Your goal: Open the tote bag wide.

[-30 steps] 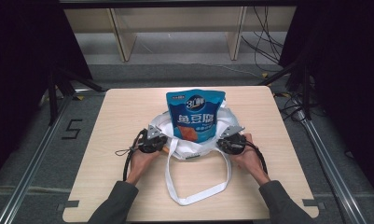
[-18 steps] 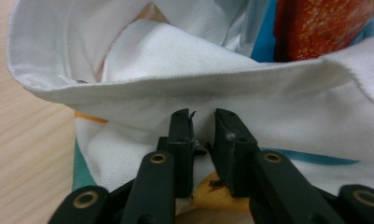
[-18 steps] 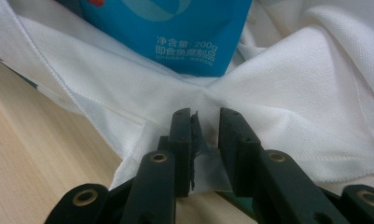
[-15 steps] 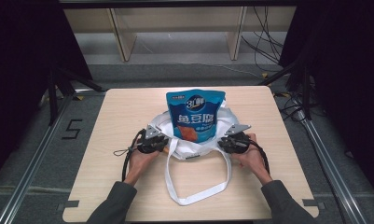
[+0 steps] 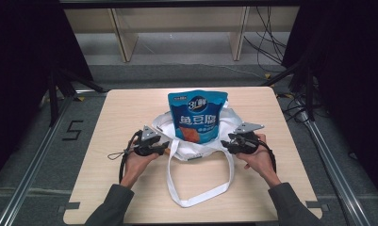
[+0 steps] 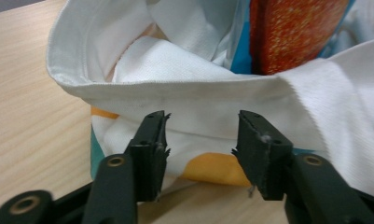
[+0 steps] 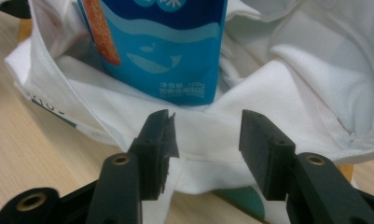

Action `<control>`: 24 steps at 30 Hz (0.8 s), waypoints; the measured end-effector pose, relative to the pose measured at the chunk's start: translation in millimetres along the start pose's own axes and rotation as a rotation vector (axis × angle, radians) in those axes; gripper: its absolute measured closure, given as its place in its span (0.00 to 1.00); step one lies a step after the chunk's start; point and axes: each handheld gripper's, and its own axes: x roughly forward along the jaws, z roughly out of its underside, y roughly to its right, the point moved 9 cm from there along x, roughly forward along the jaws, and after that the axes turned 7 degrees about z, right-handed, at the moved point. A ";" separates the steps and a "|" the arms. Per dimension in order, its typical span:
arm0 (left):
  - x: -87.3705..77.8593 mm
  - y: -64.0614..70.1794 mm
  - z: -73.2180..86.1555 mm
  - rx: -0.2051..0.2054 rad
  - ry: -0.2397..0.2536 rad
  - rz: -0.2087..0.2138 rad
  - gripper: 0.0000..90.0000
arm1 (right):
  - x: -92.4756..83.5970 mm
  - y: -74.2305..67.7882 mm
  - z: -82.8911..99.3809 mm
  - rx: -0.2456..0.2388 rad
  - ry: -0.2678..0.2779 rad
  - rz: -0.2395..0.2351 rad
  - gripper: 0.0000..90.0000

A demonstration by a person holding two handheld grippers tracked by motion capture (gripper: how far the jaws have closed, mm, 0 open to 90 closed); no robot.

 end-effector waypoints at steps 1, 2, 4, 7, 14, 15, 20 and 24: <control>-2.4 0.3 -0.3 -0.008 0.004 -0.004 0.54 | -1.0 -0.1 -1.0 -0.002 0.007 0.002 0.58; -5.2 -0.1 -0.5 -0.003 0.004 -0.010 0.52 | -2.3 -0.6 -1.2 0.000 0.007 0.007 0.57; -10.8 0.1 -0.2 -0.004 0.003 -0.009 0.48 | -4.8 -1.6 -2.3 -0.006 0.014 0.000 0.56; -18.3 3.1 -0.6 -0.015 0.014 0.008 0.43 | -8.4 -1.4 -4.6 0.004 0.027 0.009 0.52; -31.1 17.1 0.9 -0.012 0.039 0.038 0.36 | -15.6 -3.8 -3.8 0.021 0.025 0.020 0.47; -32.8 18.0 1.5 -0.003 0.036 0.039 0.36 | -17.2 -6.9 -3.1 0.047 0.020 0.018 0.46; -39.2 17.9 5.1 -0.024 0.057 0.042 0.34 | -19.1 -6.7 -1.2 0.044 0.018 0.017 0.43; -38.4 23.2 12.3 -0.010 0.034 0.053 0.34 | -19.3 -8.4 0.5 0.051 0.023 0.017 0.42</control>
